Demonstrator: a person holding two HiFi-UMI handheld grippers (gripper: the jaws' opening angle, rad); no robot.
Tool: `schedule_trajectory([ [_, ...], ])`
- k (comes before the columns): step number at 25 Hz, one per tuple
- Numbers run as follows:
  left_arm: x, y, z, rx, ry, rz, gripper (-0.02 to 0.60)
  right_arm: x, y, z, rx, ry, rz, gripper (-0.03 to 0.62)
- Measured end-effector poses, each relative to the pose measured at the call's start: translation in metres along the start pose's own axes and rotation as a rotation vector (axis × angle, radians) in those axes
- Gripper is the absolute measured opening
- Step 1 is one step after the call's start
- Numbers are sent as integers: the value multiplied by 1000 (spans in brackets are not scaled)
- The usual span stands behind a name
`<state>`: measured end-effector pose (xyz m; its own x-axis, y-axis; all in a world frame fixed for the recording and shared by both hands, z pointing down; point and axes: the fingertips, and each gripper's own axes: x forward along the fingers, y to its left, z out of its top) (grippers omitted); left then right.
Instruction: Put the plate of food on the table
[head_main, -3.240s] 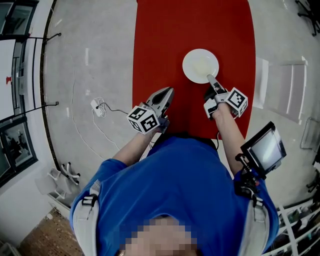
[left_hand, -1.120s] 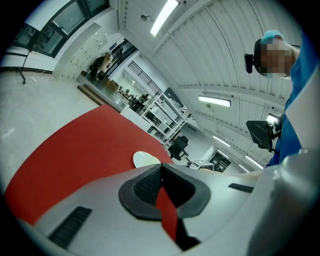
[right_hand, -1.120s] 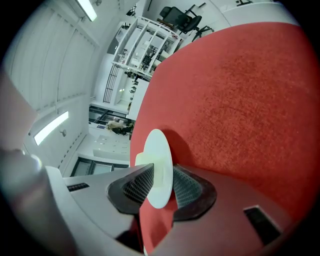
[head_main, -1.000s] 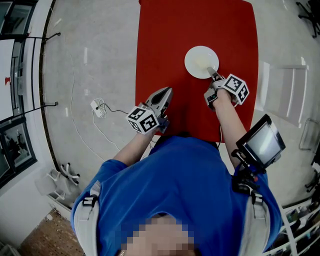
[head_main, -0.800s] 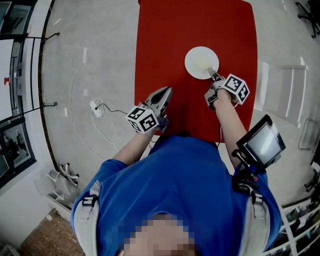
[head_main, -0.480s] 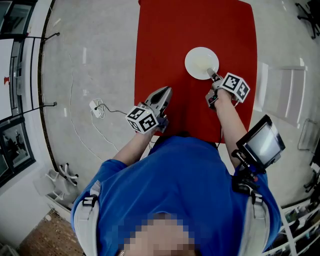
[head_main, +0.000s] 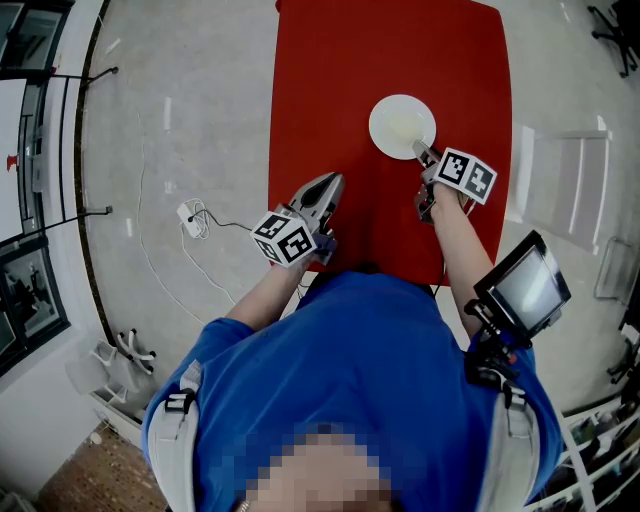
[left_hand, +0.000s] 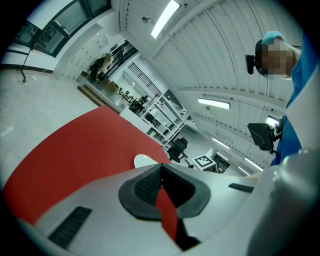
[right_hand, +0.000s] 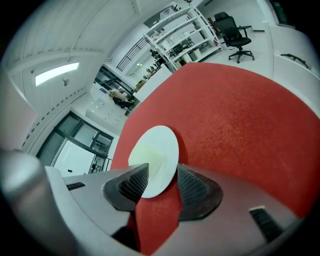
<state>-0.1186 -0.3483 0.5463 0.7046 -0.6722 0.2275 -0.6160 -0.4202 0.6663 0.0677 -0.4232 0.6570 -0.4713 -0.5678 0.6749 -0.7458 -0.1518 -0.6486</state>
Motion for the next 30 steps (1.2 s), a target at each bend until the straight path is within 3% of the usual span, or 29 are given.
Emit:
schedule_trajectory([
  [8,-2,-3,2,6,-6,-5,6,-11,0,7,-66,-42,-14,152],
  [12,-9,-24,4,17,-14,-13,6,-38,10,10,-127,-82,-6,152],
  [19,-9,-29,6,37,-33,-19,6,-55,33,12,-189,-157,133,150],
  [25,-6,-23,9,61,-45,-20,6,-62,40,13,-252,-218,172,43],
  [30,-3,-15,11,82,-64,-18,6,-63,49,9,-292,-240,217,5],
])
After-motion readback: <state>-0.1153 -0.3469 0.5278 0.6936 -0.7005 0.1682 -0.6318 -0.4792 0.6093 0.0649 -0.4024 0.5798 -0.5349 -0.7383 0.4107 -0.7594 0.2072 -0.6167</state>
